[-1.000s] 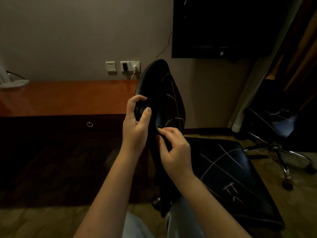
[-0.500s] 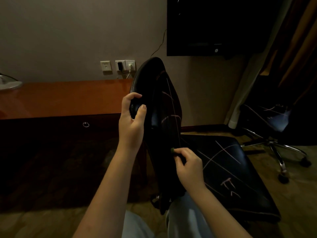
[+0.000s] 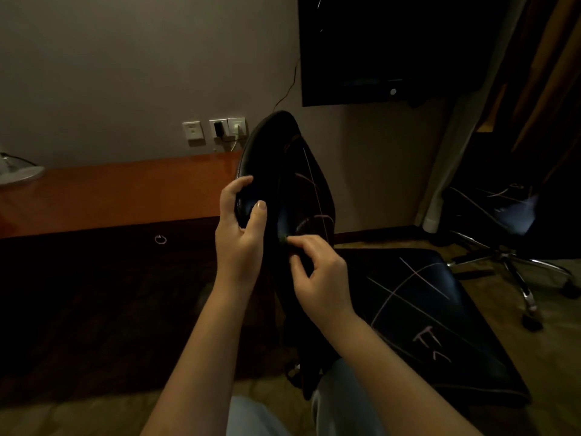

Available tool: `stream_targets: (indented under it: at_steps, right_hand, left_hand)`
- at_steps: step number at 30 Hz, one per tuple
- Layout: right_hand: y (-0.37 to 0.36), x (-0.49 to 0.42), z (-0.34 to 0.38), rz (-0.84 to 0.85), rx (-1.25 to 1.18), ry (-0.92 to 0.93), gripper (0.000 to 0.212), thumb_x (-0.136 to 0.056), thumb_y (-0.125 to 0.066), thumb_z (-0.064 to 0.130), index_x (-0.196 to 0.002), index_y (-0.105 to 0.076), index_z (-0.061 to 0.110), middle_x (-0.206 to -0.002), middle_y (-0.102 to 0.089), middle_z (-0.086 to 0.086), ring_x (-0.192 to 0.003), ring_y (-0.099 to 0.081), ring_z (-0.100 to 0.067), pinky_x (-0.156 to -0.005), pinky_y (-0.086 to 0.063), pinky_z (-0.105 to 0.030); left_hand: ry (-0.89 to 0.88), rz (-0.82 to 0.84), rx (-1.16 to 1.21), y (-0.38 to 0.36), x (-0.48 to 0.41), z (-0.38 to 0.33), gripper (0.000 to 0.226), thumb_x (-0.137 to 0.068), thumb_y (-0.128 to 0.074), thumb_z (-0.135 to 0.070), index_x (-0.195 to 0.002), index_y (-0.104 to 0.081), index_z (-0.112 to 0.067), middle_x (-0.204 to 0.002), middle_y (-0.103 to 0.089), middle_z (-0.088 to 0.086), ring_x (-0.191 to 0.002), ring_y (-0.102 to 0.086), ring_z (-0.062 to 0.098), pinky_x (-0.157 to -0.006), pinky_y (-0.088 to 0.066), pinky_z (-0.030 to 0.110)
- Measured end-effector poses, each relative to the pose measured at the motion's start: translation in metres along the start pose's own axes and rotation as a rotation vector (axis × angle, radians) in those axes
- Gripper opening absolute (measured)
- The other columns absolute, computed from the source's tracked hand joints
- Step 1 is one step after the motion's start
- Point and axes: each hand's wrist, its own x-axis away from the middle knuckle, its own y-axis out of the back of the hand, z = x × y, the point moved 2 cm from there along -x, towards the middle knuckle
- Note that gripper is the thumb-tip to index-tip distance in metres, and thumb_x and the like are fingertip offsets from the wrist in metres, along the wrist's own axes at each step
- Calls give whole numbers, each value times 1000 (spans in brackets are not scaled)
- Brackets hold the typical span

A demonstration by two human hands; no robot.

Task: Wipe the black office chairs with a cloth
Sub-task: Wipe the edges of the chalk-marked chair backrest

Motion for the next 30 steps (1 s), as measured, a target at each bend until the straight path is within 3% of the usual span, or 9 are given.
stream_targets:
  at_steps: [4,7,11,14,18,21,25,30]
  right_hand:
    - [7,29,-32,20,40,-119,23,-89,-61,1,-109,-67,11,-101,-60,12,-98,-56,9,-87,-43,-6]
    - [15,54,-58,50,73,-225,23,-90,-61,1,-107,-66,14,-99,-60,13,-99,-57,7,-86,-43,-5]
    - [21,72,-76,86,96,-323,23,-90,-61,0,-105,-65,18,-97,-59,17,-97,-59,4,-84,-43,-4]
    - [21,66,-74,92,104,-317,21,-89,-61,-1,-100,-67,16,-93,-58,18,-97,-57,9,-81,-42,-3]
    - [15,42,-47,28,70,-203,22,-88,-61,-1,-103,-69,13,-96,-63,11,-96,-57,10,-84,-43,-4]
    - [5,11,-15,2,26,-68,21,-88,-59,1,-105,-70,8,-100,-68,1,-97,-60,-1,-87,-46,-10]
    - [-2,-9,0,-10,8,-33,19,-88,-58,5,-103,-69,6,-99,-68,-2,-94,-62,-6,-85,-50,-15]
    - [3,19,-21,5,1,-86,19,-89,-59,3,-105,-68,9,-99,-64,6,-96,-60,0,-85,-46,-10]
  left_hand:
    - [159,-70,103,-2,5,2,59,-96,-56,-24,-145,-25,-39,-133,-50,-6,-116,-55,6,-92,-49,24]
    - [226,-65,88,-2,5,5,68,-93,-59,-29,-149,-20,-34,-131,-49,-9,-114,-54,2,-89,-48,19]
    - [252,0,-31,-9,17,17,57,-90,-62,-32,-142,-40,-19,-118,-57,-17,-106,-54,-7,-77,-43,2]
    - [286,43,-48,-11,24,26,43,-92,-57,-39,-132,-52,-23,-109,-58,-22,-103,-53,-9,-75,-42,-1]
    - [284,31,-74,-9,25,31,38,-96,-53,-40,-125,-58,-15,-110,-64,-8,-104,-60,4,-81,-48,10]
    - [263,9,-85,-10,27,35,51,-89,-52,-51,-121,-59,-11,-109,-66,3,-103,-63,15,-85,-51,26]
    - [274,-1,-115,-8,27,35,35,-96,-53,-37,-121,-59,-12,-107,-66,-3,-99,-63,4,-76,-48,10]
    - [243,-7,-109,-9,32,37,47,-93,-51,-45,-120,-58,-8,-106,-66,6,-100,-64,17,-79,-49,21]
